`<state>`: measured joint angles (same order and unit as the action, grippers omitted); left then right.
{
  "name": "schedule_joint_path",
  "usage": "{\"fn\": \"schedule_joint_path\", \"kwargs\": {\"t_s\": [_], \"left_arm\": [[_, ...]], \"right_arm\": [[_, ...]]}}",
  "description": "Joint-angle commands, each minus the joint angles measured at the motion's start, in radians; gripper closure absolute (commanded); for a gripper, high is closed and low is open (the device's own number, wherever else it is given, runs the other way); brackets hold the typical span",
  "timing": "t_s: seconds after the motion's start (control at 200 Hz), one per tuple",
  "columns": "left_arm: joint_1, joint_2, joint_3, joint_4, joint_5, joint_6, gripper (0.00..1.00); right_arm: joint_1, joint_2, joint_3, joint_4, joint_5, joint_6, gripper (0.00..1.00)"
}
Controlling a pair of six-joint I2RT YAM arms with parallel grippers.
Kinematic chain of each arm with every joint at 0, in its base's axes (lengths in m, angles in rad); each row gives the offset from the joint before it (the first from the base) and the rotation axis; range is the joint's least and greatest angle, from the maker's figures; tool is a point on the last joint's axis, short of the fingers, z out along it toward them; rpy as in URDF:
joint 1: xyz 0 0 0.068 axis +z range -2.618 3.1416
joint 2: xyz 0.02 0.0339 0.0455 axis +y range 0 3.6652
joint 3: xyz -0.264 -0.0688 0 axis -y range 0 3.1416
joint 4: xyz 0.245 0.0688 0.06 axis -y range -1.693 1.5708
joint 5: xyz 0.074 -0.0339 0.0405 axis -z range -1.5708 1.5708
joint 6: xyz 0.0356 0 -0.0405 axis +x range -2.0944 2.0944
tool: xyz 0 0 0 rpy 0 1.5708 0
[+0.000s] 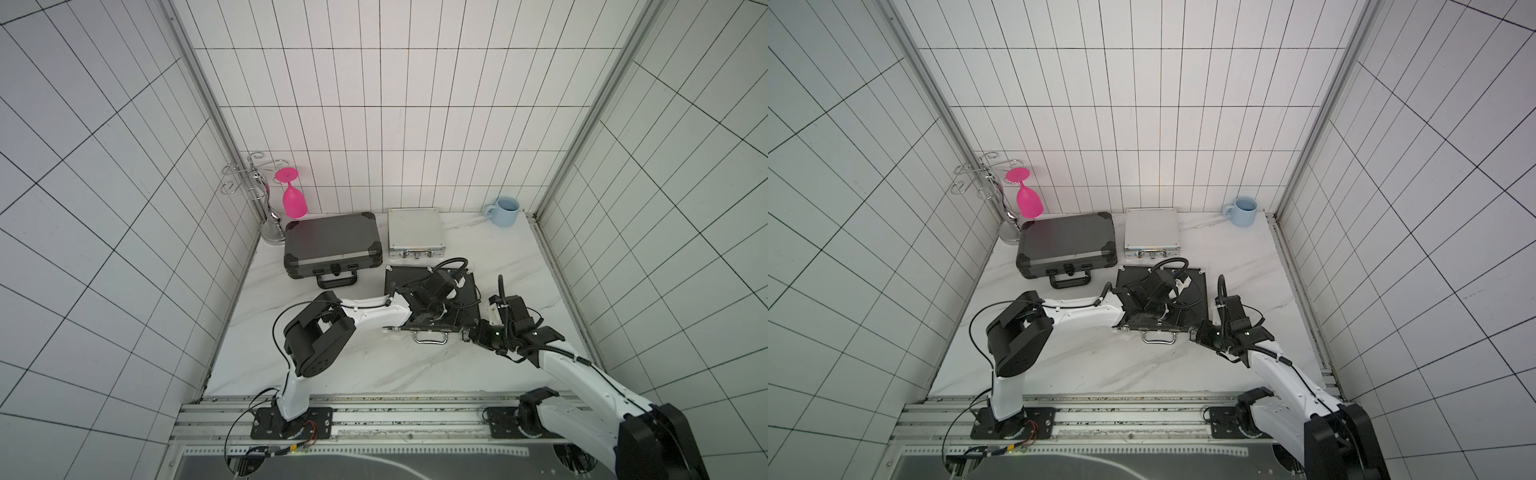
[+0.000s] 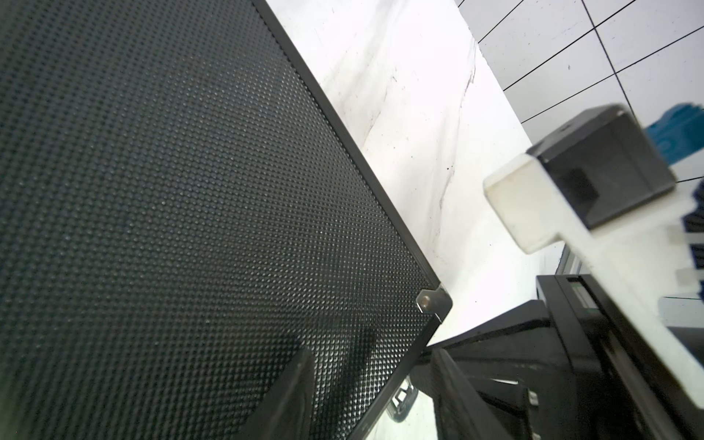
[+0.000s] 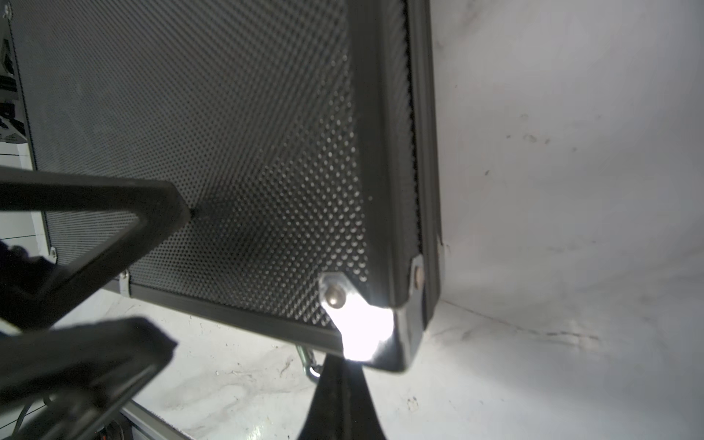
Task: Close the poker set cases
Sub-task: Fasten the fastener on the poker set case.
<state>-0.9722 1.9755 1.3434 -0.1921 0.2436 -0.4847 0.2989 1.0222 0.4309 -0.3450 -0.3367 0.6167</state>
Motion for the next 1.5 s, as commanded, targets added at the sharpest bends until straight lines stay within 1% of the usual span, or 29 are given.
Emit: {"fn": "schedule_joint_path", "kwargs": {"t_s": [0.0, 0.1, 0.24, 0.35, 0.505, 0.73, 0.919, 1.079, 1.259, 1.494], "left_arm": [[0.009, 0.079, -0.040, -0.233, -0.033, 0.000, 0.48], [0.010, 0.080, -0.040, -0.236, -0.032, -0.002, 0.48], [0.004, 0.078, -0.044, -0.237, -0.030, -0.006, 0.48], [0.002, 0.093, -0.050, -0.236, -0.018, -0.006, 0.48], [0.007, 0.081, -0.069, -0.230, -0.014, -0.008, 0.48], [0.010, 0.086, -0.068, -0.214, -0.002, -0.021, 0.48], [0.010, 0.092, -0.069, -0.204, 0.012, -0.028, 0.48], [0.011, 0.100, -0.057, -0.213, 0.022, -0.026, 0.48], [0.018, 0.095, -0.066, -0.218, 0.020, -0.026, 0.48], [0.036, 0.088, -0.066, -0.223, 0.042, -0.033, 0.48]], "right_arm": [[-0.001, 0.027, -0.034, -0.001, -0.005, -0.003, 0.97], [-0.002, -0.003, -0.072, 0.032, 0.006, 0.023, 0.95], [-0.001, 0.021, -0.054, 0.032, 0.011, 0.014, 0.95], [-0.003, 0.016, -0.063, 0.105, 0.012, 0.031, 0.94], [-0.004, 0.057, -0.056, 0.122, 0.001, 0.023, 0.95], [-0.005, 0.044, -0.081, 0.147, 0.014, 0.034, 0.94], [-0.011, 0.102, -0.069, 0.189, 0.004, 0.015, 0.94], [-0.025, 0.135, -0.064, 0.226, 0.019, 0.009, 0.94], [-0.029, 0.124, -0.092, 0.347, 0.019, 0.040, 0.94], [-0.032, 0.149, -0.133, 0.510, 0.042, 0.087, 0.94]]}}
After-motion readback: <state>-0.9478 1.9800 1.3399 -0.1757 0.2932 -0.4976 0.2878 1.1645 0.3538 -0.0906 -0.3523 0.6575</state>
